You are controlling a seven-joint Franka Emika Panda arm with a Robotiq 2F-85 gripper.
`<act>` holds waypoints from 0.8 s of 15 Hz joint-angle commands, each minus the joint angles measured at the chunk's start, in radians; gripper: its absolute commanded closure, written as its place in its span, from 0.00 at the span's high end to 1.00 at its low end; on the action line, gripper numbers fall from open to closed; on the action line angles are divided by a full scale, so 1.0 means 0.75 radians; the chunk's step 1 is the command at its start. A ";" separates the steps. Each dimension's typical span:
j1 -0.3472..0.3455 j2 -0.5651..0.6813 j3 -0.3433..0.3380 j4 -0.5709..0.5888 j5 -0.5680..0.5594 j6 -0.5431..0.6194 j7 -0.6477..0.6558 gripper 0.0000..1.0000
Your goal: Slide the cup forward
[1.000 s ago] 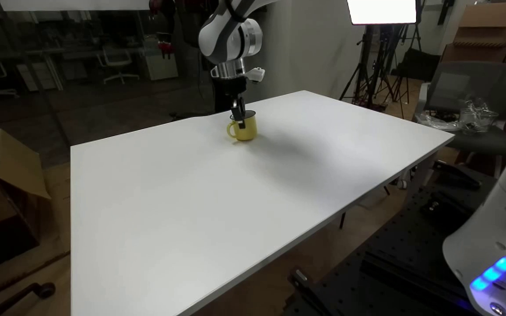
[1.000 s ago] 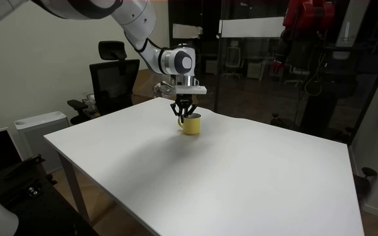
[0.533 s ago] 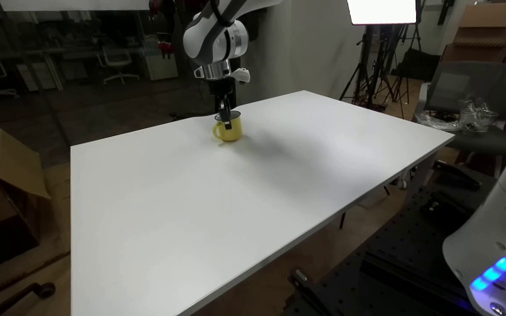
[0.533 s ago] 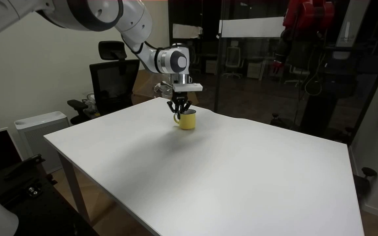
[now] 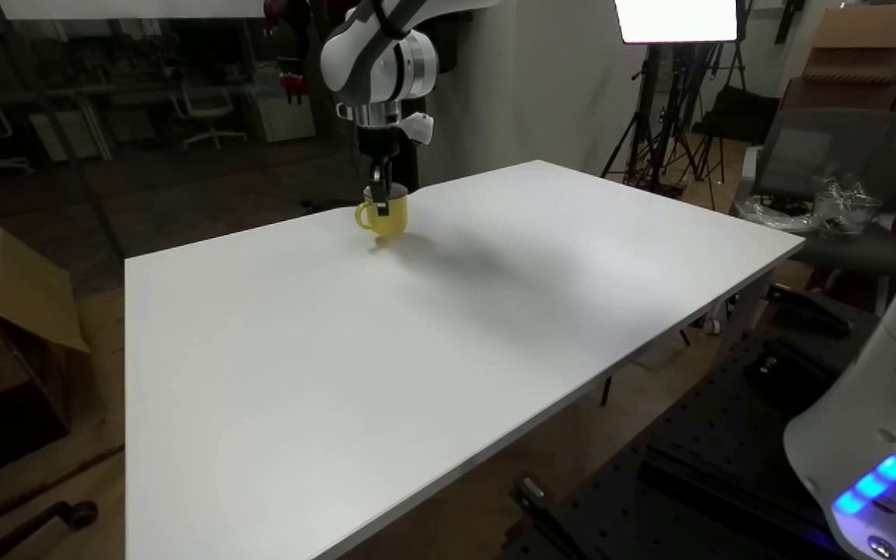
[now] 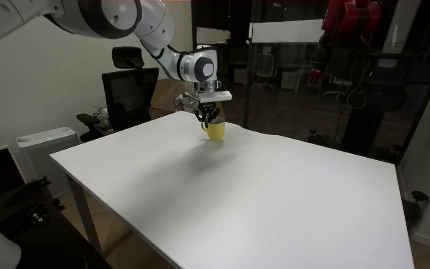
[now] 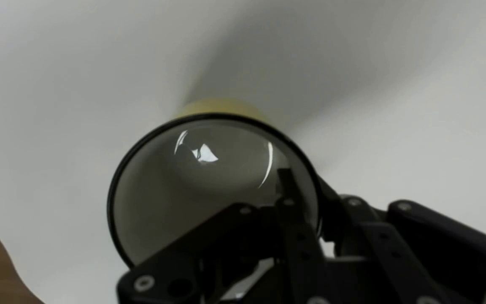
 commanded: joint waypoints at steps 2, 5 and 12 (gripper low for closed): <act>-0.022 0.068 0.018 0.127 0.055 -0.035 0.064 0.03; -0.023 0.092 0.009 0.155 0.064 -0.084 0.085 0.03; -0.018 0.154 -0.008 0.250 0.050 -0.216 0.125 0.03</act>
